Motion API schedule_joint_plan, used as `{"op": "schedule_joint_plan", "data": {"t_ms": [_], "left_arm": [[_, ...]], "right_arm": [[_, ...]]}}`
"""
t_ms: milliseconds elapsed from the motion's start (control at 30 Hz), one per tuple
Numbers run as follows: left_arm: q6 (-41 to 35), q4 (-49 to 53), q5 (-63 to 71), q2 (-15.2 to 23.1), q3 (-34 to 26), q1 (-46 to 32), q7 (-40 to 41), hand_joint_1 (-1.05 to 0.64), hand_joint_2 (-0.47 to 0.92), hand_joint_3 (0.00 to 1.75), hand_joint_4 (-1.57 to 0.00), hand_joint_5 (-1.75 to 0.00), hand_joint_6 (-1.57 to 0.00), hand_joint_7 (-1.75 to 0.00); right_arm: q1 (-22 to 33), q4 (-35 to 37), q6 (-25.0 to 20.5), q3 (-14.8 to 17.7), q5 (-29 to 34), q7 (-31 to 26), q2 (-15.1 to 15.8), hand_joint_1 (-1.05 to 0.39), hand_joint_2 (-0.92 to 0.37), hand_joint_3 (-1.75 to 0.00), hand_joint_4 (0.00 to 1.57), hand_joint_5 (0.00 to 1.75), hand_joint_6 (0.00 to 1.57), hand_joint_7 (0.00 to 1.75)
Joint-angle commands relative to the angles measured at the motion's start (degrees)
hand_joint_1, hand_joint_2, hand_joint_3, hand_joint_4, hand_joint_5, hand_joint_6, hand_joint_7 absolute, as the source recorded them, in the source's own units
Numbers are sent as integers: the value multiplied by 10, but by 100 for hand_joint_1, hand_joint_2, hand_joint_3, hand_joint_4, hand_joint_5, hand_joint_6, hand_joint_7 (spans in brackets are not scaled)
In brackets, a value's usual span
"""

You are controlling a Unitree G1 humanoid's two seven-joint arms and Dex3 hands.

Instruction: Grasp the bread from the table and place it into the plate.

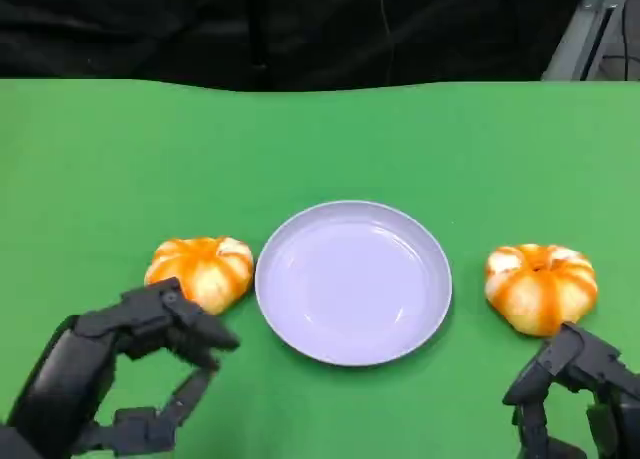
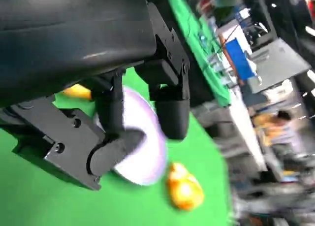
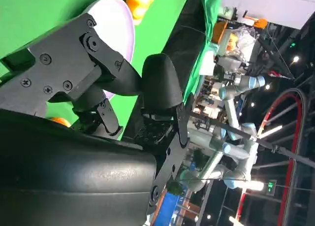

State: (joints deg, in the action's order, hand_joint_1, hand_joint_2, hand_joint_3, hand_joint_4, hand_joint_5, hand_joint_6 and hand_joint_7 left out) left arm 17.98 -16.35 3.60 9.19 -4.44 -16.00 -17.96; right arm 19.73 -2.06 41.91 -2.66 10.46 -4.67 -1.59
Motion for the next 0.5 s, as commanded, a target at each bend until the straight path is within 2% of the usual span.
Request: {"op": "schedule_joint_plan", "data": {"t_ms": [33,200,233,300,500], "left_arm": [[14,-5,107,26,4,13,50,-58,92,25,-11,-61,-48,-20],[13,-5,124,32,11,14,65,-62,92,26,-7,-58,-46,-16],[-3,-14,168,41,14,26,72,-62,92,26,-7,-58,-46,-15],[-24,-26,226,52,18,40,81,-74,92,17,-1,-49,-45,-11],[-42,-35,247,57,26,43,91,-77,92,14,0,-46,-45,-9]], "right_arm": [[5,-10,-15,3,-4,1,6,-13,-49,-126,85,174,77,150],[7,-15,-22,3,-4,0,6,-13,-50,-123,84,175,76,150],[5,-13,-19,2,-4,1,7,-13,-50,-123,84,175,76,150],[2,-10,-14,1,-4,2,8,-13,-51,-123,85,175,77,150],[1,-9,-13,1,-4,2,8,-13,-50,-124,85,175,77,150]]}}
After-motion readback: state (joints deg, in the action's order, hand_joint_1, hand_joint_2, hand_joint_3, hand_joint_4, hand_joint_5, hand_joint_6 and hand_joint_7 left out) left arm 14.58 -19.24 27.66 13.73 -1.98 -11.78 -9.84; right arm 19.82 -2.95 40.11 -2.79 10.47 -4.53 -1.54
